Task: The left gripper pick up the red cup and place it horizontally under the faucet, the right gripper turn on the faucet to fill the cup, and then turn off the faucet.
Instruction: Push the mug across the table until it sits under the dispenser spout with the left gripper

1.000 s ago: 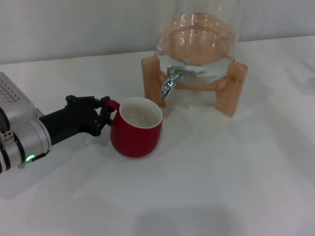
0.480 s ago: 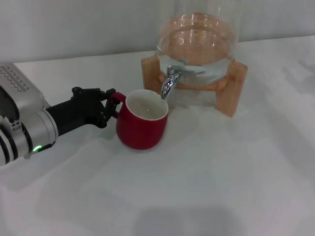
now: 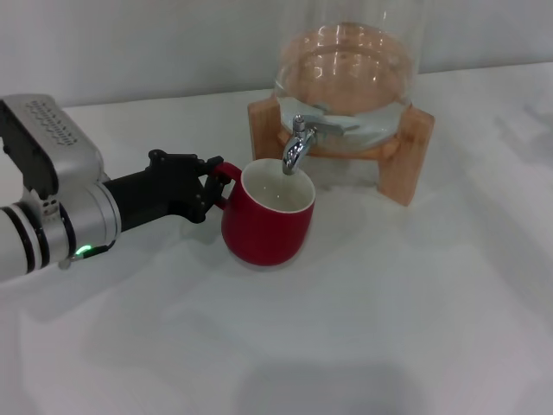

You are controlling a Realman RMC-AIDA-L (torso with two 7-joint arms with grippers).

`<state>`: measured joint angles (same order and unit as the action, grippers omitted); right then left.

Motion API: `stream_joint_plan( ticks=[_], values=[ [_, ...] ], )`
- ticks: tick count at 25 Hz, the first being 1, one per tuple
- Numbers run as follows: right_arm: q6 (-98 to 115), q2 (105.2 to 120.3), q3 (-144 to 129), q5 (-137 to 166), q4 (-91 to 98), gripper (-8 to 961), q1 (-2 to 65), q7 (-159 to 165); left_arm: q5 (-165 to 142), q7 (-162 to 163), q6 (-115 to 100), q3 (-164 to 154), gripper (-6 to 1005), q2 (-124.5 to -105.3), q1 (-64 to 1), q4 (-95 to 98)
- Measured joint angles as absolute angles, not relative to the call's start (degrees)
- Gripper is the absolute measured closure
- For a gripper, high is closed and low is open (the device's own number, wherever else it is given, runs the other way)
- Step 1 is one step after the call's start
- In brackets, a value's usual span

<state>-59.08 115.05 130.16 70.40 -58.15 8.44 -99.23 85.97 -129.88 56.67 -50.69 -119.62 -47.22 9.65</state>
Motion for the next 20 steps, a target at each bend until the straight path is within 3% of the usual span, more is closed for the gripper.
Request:
stream_joint_plan(
  ticks=[20],
  values=[
    [-58.8, 115.04, 130.2, 70.4, -57.6, 323, 8.8, -99.6, 85.9, -127.9, 54.0, -51.8, 844, -119.63, -49.2, 9.9]
  ],
)
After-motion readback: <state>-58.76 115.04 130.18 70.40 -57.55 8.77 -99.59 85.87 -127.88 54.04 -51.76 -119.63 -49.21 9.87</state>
